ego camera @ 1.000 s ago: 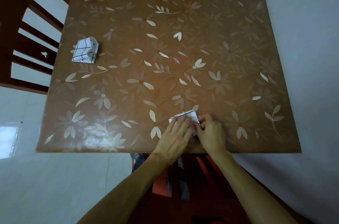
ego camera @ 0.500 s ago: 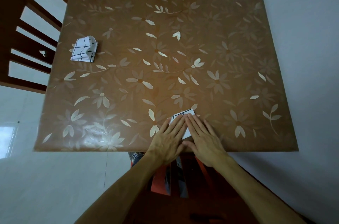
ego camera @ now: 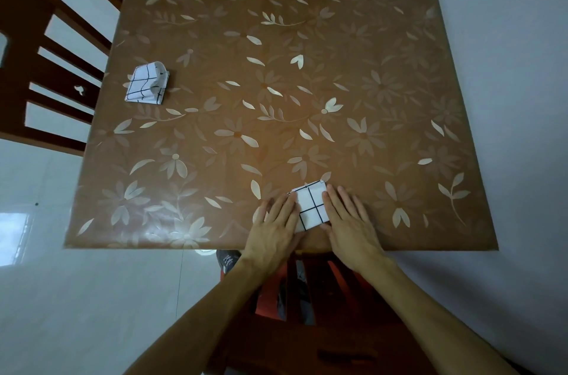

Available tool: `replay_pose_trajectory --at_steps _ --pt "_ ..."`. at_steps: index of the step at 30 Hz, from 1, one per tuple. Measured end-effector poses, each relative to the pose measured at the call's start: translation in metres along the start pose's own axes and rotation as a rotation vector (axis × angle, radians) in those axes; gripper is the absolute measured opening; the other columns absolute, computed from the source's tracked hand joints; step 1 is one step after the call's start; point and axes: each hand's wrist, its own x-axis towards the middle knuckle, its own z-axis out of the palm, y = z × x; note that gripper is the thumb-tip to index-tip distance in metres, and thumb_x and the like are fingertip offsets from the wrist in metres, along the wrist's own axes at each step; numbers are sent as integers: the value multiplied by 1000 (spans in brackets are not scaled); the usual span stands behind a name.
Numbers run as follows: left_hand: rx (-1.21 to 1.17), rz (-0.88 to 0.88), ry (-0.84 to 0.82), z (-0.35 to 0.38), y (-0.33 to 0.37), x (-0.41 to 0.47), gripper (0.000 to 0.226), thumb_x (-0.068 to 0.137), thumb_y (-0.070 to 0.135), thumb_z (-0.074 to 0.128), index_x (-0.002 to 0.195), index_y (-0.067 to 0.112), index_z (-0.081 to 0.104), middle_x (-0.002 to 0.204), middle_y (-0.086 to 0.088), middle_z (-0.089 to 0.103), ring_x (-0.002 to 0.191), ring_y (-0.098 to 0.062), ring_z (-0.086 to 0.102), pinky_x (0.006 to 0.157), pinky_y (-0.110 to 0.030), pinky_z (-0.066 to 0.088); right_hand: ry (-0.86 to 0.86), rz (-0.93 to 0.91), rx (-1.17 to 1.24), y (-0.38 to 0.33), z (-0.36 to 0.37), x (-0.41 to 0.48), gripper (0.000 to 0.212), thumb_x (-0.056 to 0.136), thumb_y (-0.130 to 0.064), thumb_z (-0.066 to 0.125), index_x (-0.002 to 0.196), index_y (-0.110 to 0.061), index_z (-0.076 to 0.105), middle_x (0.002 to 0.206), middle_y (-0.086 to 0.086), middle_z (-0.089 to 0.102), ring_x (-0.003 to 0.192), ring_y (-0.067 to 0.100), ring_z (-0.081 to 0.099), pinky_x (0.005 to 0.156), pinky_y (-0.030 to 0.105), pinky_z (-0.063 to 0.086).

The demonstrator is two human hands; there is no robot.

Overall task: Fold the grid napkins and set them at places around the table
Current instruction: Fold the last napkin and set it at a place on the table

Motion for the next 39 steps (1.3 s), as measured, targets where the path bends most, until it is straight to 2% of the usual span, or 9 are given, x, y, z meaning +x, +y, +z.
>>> replay_pose_trajectory --at_steps 9,14,18,21,25,28,30,34,39 --pt "98 67 103 -11 10 20 28 75 19 76 93 4 62 118 -29 64 103 -45 64 94 -55 50 42 -54 173 5 -11 3 67 93 -30 62 151 -7 38 165 13 21 154 26 16 121 40 14" --pt "70 93 68 -21 11 21 48 72 34 78 101 10 48 110 -25 68 99 -43 66 86 -53 55 170 -65 179 7 -14 13 43 84 -25 76 122 -7 67 151 11 49 141 24 42 105 43 47" --pt "54 29 50 -18 12 21 19 77 16 61 94 7 63 119 -26 67 108 -42 65 92 -52 54 286 -106 199 9 -15 15 31 92 -34 51 99 -14 74 143 6 58 135 21 48 101 35 45" --pt "-193 57 131 -26 8 22 29 83 18 48 102 7 67 110 -14 73 104 -31 68 90 -42 55 283 -75 362 6 -25 9 35 98 -35 45 92 -12 71 130 2 66 131 17 52 102 34 41" --pt "-624 -113 152 -50 3 25 25 101 35 46 114 18 59 91 -4 69 78 -22 63 67 -37 52 120 237 866 8 -55 4 19 101 -40 51 107 -23 60 91 -14 67 85 4 65 73 28 51" --pt "-819 -203 131 -50 4 33 23 102 30 52 120 17 59 94 -3 69 84 -20 63 69 -28 46 69 336 1055 14 -57 7 22 94 -41 65 111 -33 53 96 -10 72 90 6 69 78 32 58" --pt "-866 -259 79 -45 1 39 24 101 29 55 123 19 59 102 -3 71 91 -18 64 68 -19 41 31 380 1015 15 -53 11 32 94 -40 65 122 -29 53 94 -5 73 90 10 70 80 42 59" --pt "-486 -241 5 -27 -3 39 31 98 36 59 124 20 55 108 -9 67 93 -31 66 70 -41 56 -80 407 677 11 -41 14 57 93 -39 66 141 -20 43 81 -5 70 83 15 67 75 36 55" --pt "-60 -7 249 -15 9 30 54 71 13 84 118 12 59 104 -11 63 85 -27 60 73 -37 54 229 87 253 -5 -21 6 48 82 -11 75 127 -15 59 122 2 61 111 22 58 88 35 53"
